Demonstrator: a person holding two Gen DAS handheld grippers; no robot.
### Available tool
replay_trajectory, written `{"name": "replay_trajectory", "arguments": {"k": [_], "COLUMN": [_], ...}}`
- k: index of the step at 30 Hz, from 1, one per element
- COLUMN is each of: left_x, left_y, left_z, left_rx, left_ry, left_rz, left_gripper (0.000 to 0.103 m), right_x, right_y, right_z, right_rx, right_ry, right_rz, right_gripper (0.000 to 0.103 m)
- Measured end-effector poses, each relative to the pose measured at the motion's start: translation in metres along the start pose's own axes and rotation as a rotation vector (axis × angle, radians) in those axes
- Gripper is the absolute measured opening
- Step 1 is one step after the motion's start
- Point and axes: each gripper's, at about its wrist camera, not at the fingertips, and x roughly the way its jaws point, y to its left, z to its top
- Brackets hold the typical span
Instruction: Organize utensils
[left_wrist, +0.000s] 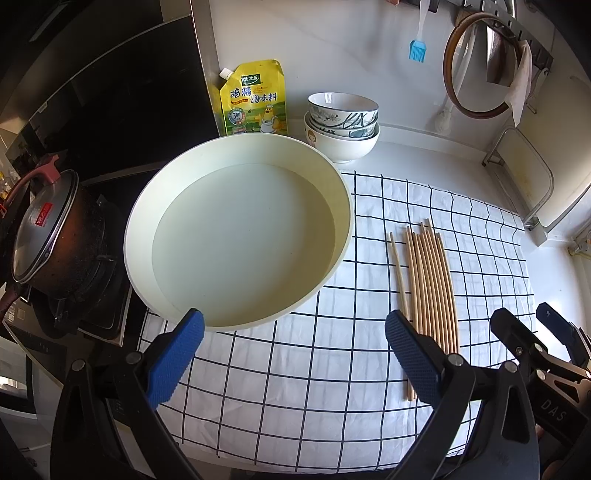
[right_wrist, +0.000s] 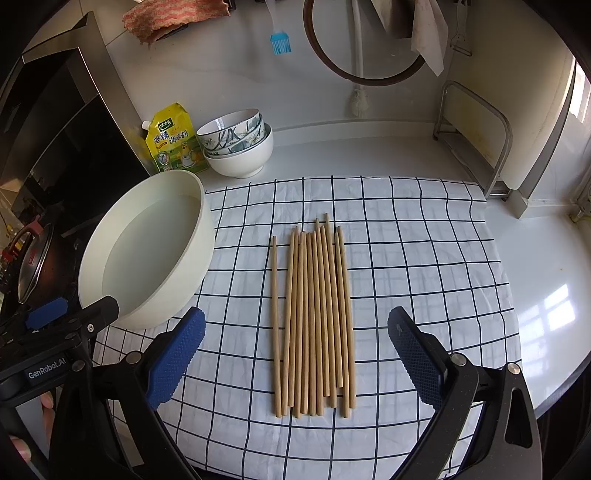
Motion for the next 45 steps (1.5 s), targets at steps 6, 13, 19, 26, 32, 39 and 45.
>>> {"name": "replay_trajectory", "arguments": {"k": [6, 13, 19, 26, 32, 39, 45], "left_x": [-0.001, -0.001, -0.001, 0.001, 0.003, 0.012, 0.024], "left_y": [0.001, 0.001, 0.0, 0.001, -0.002, -0.016, -0.036], "left_z": [0.0, -0.001, -0.001, 0.0, -0.002, -0.006, -0.013], "left_rx": [0.0, 0.001, 0.001, 0.005, 0.008, 0.024, 0.038], "left_ry": [-0.001, -0.001, -0.002, 0.009, 0.015, 0.037, 0.05], "left_rz": [0.0, -0.001, 0.0, 0.0, -0.002, -0.012, -0.024], "left_gripper": [0.097, 0.097, 0.097, 0.097, 0.097, 0.097, 0.097], "right_x": [0.0, 0.0, -0.001, 0.0, 0.001, 0.007, 0.017], "right_y": [0.0, 0.0, 0.0, -0.002, -0.005, -0.016, -0.037], "right_z": [0.0, 0.0, 0.001, 0.002, 0.001, -0.002, -0.005], "right_rx": [0.0, 0.0, 0.001, 0.005, 0.004, 0.006, 0.014], "right_ry": [-0.001, -0.001, 0.0, 0.002, 0.004, 0.013, 0.023], "right_rz": [0.0, 0.0, 0.001, 0.001, 0.003, 0.0, -0.003], "right_gripper": [0.095, 0.095, 0.095, 0.095, 0.095, 0.095, 0.095]}}
